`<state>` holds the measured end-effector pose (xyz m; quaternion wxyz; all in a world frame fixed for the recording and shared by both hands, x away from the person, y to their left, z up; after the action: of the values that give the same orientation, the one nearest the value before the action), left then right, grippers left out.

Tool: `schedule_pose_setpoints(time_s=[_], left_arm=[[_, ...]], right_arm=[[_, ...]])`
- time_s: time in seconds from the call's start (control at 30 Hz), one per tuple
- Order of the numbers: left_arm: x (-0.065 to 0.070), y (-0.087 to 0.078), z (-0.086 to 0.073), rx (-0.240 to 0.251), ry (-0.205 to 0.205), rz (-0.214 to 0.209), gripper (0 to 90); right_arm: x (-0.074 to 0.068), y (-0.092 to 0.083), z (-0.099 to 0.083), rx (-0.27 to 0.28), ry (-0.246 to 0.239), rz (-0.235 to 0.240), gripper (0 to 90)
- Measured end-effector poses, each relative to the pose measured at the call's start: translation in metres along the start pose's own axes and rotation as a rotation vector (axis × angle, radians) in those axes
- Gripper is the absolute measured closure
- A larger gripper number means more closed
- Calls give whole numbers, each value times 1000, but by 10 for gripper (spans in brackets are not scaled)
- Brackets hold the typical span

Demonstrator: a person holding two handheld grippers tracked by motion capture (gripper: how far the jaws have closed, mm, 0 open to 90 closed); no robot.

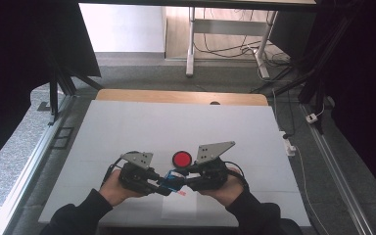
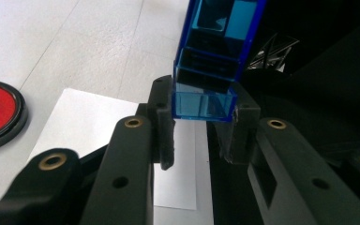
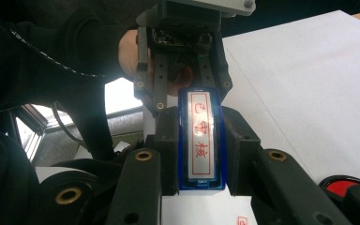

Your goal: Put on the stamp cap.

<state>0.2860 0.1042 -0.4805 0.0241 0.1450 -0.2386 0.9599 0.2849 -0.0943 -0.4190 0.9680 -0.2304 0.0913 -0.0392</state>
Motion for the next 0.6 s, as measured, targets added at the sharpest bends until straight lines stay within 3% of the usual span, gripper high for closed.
schedule_pose_setpoints(time_s=[0.33,0.6], left_arm=[[3,1,0,-3,39,-13,694],[5,-2,1,27,64,-32,694]], right_arm=[[-2,0,0,-6,-13,26,712],[-4,1,1,7,-14,46,712]])
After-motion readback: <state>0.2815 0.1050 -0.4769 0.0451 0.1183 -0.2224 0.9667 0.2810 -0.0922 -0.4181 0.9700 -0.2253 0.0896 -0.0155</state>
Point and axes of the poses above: each handheld gripper's, and its own axes: y roughly forward along the jaws, z roughly out of its top, x roughly to its right, the point moved 3 cm from there along y, roughly forward along the jaws, and after that the axes turned 3 degrees about x, right-handed, at the moved point
